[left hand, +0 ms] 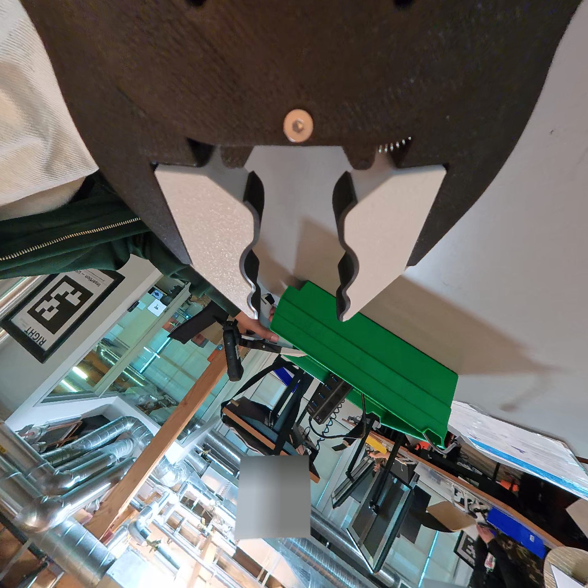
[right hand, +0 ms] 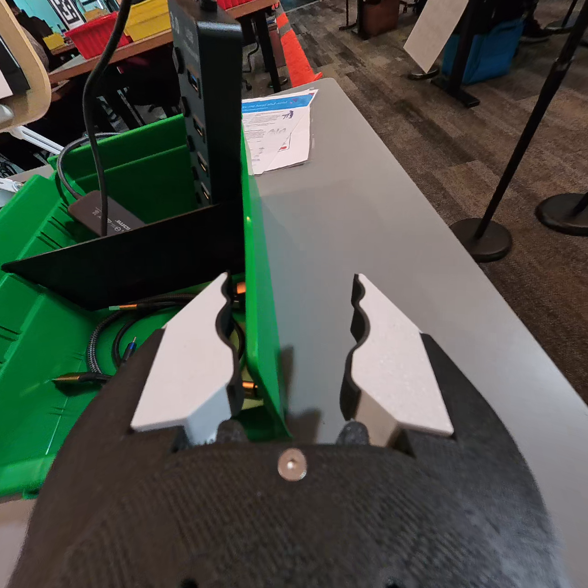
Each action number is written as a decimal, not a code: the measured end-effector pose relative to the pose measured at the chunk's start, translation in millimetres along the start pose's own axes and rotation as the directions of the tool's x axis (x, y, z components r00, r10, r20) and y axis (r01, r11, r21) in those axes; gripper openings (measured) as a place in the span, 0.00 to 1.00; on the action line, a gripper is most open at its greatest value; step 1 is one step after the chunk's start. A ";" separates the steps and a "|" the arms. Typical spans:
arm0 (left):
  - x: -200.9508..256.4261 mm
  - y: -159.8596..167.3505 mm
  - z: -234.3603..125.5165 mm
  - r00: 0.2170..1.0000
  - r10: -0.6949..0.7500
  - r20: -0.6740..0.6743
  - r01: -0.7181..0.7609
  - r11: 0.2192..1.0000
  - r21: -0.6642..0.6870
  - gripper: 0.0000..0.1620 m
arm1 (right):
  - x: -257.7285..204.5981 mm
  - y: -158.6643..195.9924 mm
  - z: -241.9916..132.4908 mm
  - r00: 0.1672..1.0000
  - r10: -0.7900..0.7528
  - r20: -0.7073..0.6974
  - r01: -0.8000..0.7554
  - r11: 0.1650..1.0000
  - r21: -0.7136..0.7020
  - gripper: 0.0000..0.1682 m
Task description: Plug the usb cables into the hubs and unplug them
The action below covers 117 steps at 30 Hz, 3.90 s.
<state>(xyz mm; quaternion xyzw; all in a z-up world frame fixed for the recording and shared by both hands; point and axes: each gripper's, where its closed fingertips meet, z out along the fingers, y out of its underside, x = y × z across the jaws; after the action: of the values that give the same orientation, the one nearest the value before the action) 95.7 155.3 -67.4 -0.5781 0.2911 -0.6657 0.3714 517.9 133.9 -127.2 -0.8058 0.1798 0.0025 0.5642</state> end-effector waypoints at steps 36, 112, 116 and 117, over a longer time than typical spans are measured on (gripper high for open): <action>-16.1 0.3 2.0 0.996 -0.049 0.081 0.049 0.999 -0.010 0.37 | -10.1 -5.0 0.9 0.978 -0.201 -0.062 0.202 0.979 0.011 0.29; -1.4 9.5 5.1 0.998 -0.044 -0.032 0.042 0.997 -0.057 0.10 | -24.3 11.4 12.0 0.992 -0.073 0.108 0.079 0.995 -0.055 0.21; -1.0 10.7 5.7 0.998 -0.046 -0.033 0.044 0.997 -0.062 0.10 | -26.4 16.1 15.4 0.990 -0.092 0.111 0.102 0.991 -0.086 0.13; -1.0 11.0 5.9 0.998 -0.046 -0.033 0.043 0.997 -0.064 0.10 | -26.1 16.4 15.8 0.990 -0.094 0.106 0.104 0.991 -0.088 0.12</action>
<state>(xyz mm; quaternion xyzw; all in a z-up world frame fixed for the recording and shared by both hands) 103.4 150.3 -76.0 -0.5842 0.3053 -0.6742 0.3330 491.8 150.9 -142.4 -0.8381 0.1101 0.0240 0.5338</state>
